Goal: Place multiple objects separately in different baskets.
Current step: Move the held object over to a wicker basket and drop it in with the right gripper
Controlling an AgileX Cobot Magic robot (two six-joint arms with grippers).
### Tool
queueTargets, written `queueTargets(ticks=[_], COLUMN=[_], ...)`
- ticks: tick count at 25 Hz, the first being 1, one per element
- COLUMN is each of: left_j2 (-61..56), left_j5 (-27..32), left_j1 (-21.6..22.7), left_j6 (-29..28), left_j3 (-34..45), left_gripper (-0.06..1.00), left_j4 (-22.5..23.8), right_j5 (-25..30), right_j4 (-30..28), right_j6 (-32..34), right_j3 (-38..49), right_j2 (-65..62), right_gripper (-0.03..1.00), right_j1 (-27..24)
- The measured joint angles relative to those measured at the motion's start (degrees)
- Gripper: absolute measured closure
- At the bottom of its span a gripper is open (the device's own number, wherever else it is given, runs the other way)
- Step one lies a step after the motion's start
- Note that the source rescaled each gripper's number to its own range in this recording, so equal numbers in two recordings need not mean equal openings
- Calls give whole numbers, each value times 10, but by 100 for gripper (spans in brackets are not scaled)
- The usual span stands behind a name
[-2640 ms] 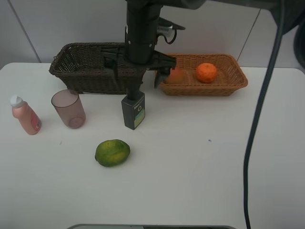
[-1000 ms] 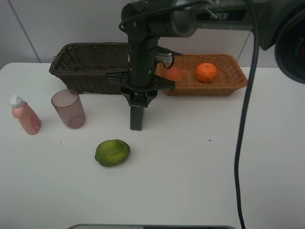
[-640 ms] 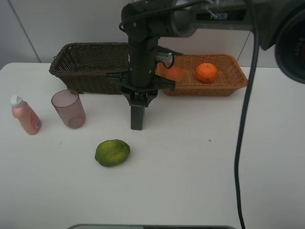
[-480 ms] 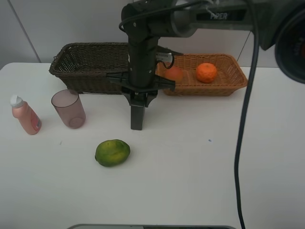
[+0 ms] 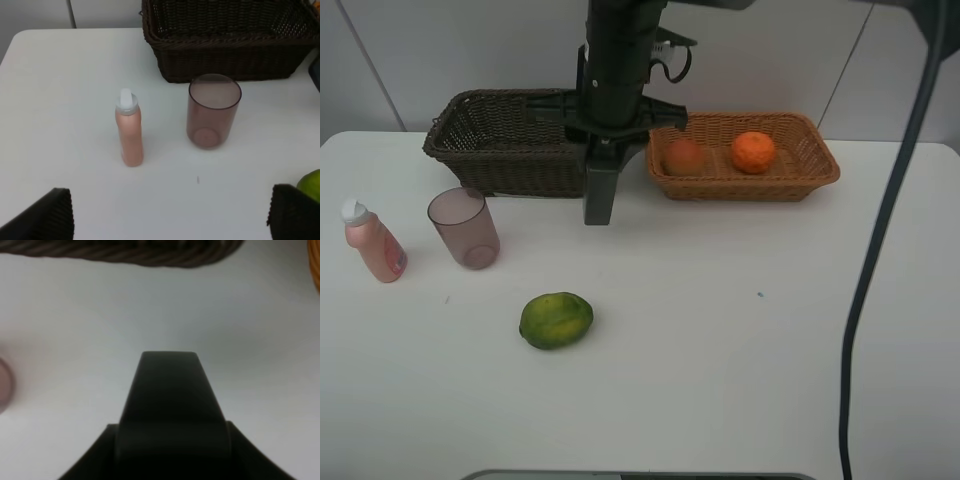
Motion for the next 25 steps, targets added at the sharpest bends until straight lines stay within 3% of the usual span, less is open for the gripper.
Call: queueTargets(ticks=[7,12,16,25], left_j2=[0,0,0,0], left_j5=[0,0,0,0], left_j1=[0,0,0,0], left_j6=[0,0,0,0], left_j3=[0,0,0,0], left_gripper=[-5,-5,-5,-5], left_j4=[0,0,0,0], right_j5=[18,18,-35,-171], right_j4=[11,7,4,-4], right_j6=[-188,-271,-312,-323], right_j3=[-83,-103,-104,-108], right_j2=[-1,-1,-1,34], right_gripper=[93,93,93,94], right_j1=[0,0,-9,-41])
